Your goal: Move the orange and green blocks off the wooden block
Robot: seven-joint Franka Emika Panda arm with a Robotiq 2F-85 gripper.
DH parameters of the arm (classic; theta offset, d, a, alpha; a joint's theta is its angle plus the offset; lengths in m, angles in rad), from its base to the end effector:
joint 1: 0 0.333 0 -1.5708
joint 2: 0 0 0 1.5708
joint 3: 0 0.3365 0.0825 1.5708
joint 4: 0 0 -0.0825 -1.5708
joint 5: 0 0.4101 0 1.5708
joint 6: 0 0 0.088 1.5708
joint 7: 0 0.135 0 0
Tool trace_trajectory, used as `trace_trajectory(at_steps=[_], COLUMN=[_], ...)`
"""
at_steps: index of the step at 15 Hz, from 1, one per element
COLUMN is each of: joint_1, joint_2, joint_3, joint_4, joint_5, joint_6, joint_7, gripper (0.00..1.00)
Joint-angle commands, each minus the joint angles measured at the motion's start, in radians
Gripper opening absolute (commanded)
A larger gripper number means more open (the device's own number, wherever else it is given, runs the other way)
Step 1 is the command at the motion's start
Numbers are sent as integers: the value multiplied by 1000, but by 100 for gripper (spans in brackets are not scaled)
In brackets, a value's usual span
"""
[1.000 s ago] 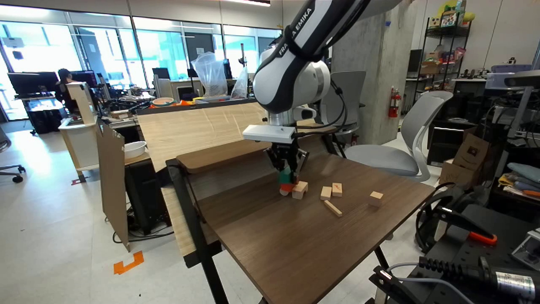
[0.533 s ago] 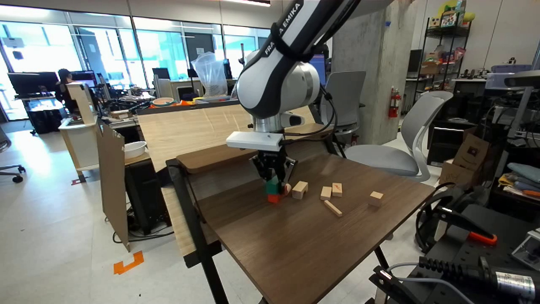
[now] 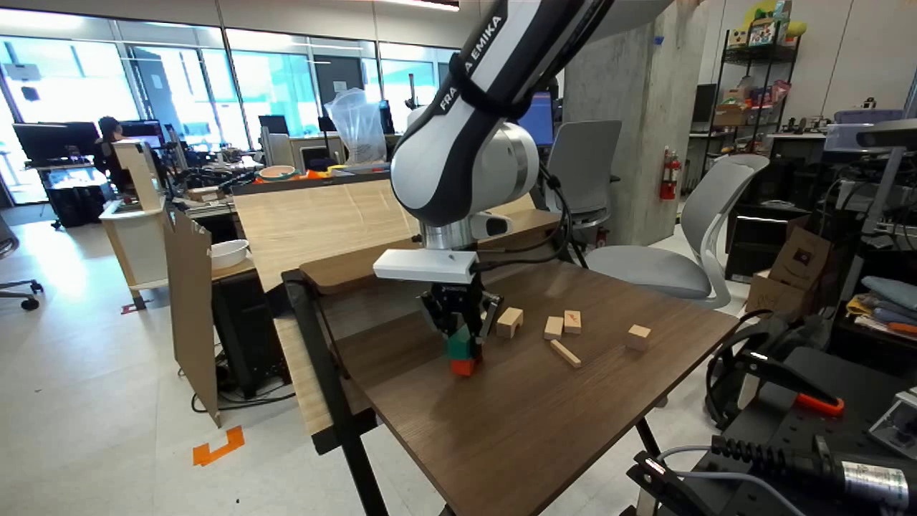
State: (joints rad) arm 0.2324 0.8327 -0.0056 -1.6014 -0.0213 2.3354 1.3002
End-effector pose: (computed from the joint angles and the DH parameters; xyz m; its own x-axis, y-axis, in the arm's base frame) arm 0.6899 0.1587 0.0973 0.4917 -0.8707 -0.0091 -0.8659 -0.4901 0.0999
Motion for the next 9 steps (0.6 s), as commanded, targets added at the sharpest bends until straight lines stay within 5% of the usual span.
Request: trace_trajectory(at_steps=[1,5,9], joint_1=[16,25,25], joint_2=[-30,-59,-133], joint_3=[-15,-29,-34], joint_4=[-59,-76,-109], joint_5=[18,13,7], joint_6=[57,7,-31], joint_7=[-2,24,25], gripper=[68,95,100])
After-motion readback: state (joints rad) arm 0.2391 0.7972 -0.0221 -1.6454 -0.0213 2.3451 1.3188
